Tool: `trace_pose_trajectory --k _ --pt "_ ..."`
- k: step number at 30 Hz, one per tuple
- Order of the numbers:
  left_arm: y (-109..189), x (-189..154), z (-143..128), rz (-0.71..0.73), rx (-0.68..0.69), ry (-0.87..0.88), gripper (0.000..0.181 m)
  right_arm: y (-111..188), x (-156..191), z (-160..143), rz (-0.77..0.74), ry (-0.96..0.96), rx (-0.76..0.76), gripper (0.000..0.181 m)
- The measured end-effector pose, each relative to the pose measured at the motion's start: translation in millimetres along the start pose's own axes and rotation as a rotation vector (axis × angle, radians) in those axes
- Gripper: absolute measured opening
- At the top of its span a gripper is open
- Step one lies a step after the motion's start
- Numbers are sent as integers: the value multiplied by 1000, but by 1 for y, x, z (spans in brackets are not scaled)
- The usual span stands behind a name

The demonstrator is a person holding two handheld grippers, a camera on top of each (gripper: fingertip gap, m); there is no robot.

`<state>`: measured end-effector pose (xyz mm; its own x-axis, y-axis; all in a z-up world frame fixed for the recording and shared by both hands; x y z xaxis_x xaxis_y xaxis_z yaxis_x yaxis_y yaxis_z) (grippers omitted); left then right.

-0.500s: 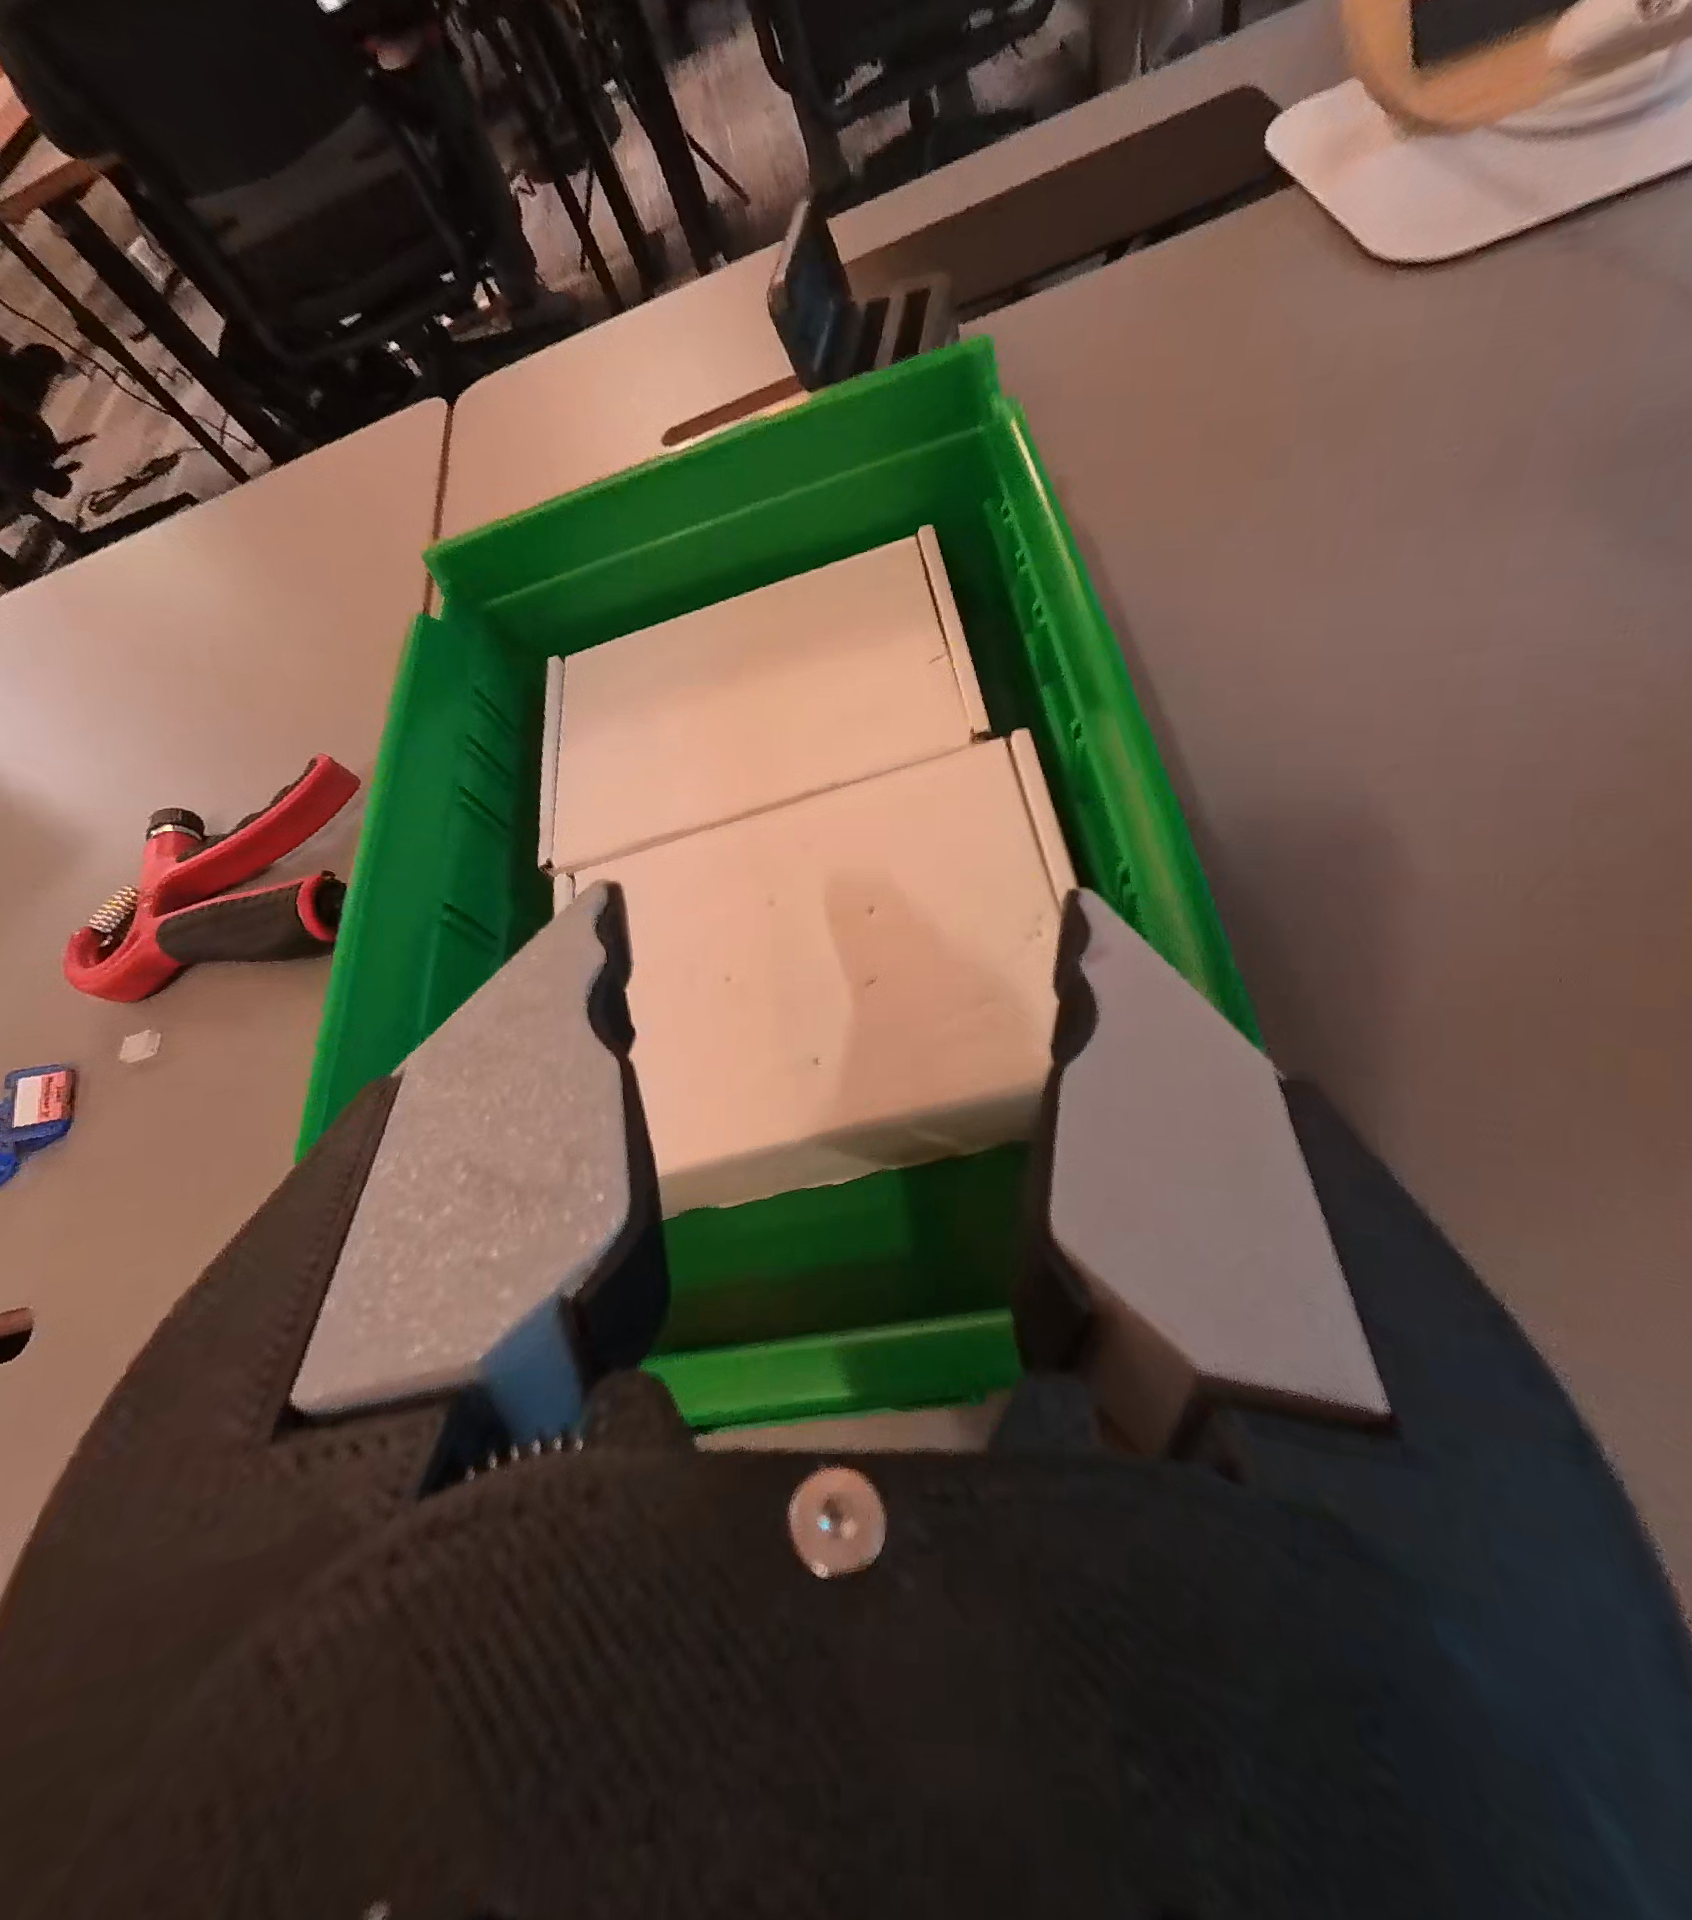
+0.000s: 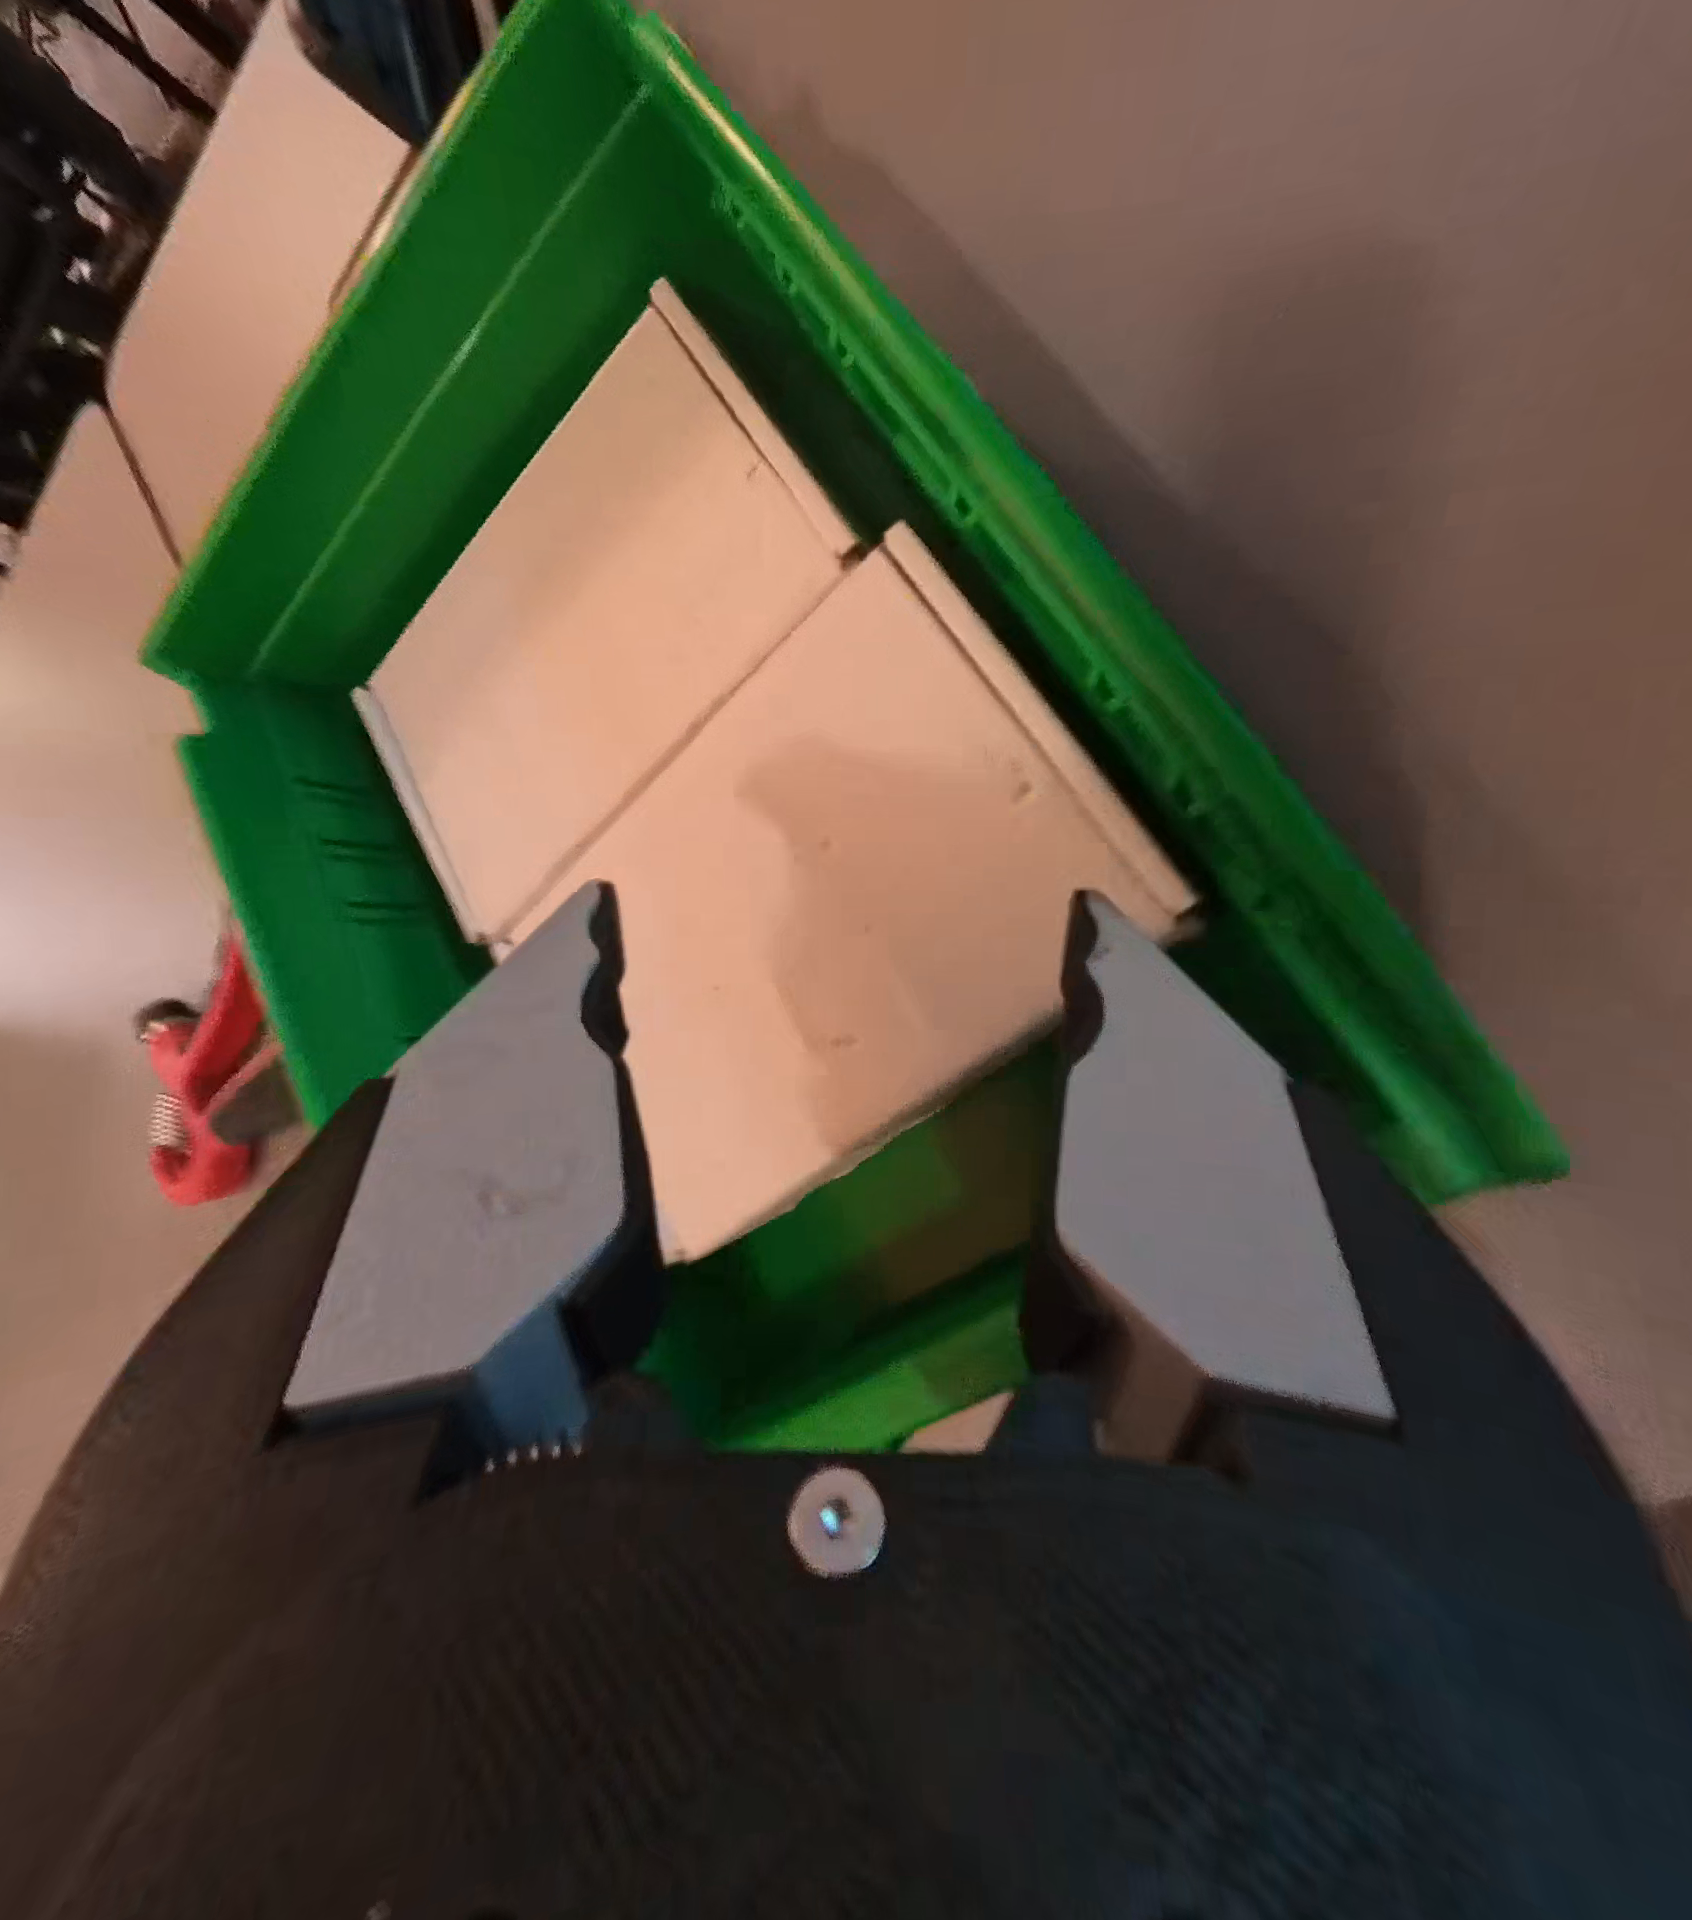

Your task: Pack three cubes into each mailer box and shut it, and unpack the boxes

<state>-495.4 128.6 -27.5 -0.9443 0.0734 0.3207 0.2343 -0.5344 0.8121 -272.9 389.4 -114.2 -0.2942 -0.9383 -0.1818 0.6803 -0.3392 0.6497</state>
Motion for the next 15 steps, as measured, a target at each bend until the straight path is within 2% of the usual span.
trace_pose_trajectory --k 2,5,8,11,15 --pt "6 0 1 -51 24 -149 91 0 1 0 -7 8 -3 91" --pt "-5 -11 -11 -196 128 -376 94 1 3 0 5 14 -4 92" --pt "-28 -4 -25 -226 273 -417 95 1 4 0 5 18 -2 92" --pt "-43 1 -20 -155 287 -500 93 1 4 1 9 16 -5 92" --pt "-60 4 -15 14 397 -693 88 1 5 1 17 15 -7 92"
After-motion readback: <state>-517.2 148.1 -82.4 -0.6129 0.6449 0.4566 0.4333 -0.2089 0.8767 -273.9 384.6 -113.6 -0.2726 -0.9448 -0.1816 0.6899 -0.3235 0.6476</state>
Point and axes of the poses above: each gripper's, where its closed fingertips meet, y back along the fingers, z out of its top, x = y × z across the jaws, the point moved 8 cm from there along y, back along the fingers, and after that the axes turned 10 degrees about -z, right-handed, at the moved point
